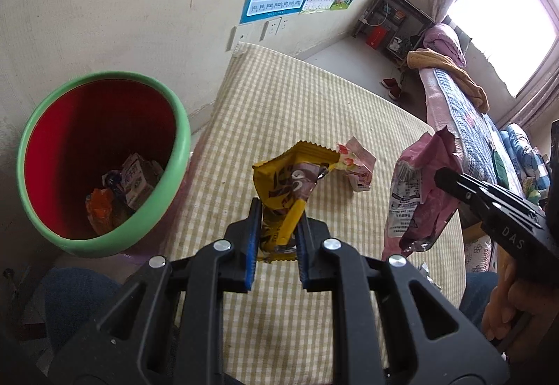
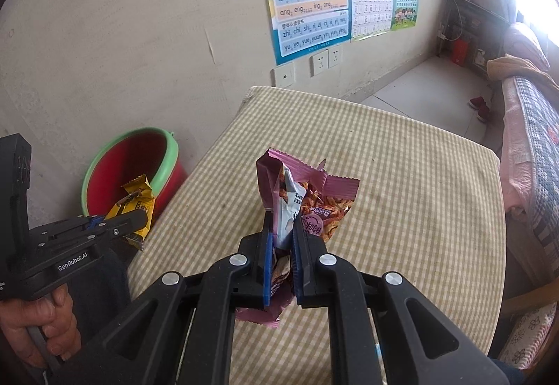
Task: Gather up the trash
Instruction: 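Carry the yellow wrapper and pink bag over the red bucket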
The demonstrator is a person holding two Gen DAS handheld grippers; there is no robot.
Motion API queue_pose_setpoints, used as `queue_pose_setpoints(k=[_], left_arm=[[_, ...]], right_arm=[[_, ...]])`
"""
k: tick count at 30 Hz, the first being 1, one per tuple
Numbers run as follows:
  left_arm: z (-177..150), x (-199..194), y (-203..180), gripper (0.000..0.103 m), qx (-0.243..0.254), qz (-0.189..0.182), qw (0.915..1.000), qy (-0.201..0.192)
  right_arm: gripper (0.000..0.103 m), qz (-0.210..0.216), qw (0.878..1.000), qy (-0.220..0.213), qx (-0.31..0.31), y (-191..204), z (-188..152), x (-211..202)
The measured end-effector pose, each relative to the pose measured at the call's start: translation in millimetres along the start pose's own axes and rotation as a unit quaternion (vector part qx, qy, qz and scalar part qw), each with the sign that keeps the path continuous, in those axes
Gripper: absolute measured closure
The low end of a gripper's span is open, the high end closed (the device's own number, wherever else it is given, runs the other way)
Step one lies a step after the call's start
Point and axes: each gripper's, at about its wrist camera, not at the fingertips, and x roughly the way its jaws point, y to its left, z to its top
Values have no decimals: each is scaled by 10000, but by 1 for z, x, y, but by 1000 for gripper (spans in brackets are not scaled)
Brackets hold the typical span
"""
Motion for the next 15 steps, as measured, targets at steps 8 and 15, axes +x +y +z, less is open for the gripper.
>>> queue_pose_setpoints(k=[8,15], left_arm=[[8,-20,47,86,-354,211,9989,-219],[11,-36,92,86,-702,425,9959,-373]], right_arm=[[94,250,9989,-1,-396,50,22,17],[94,512,9961,23,-718,98,41,37]])
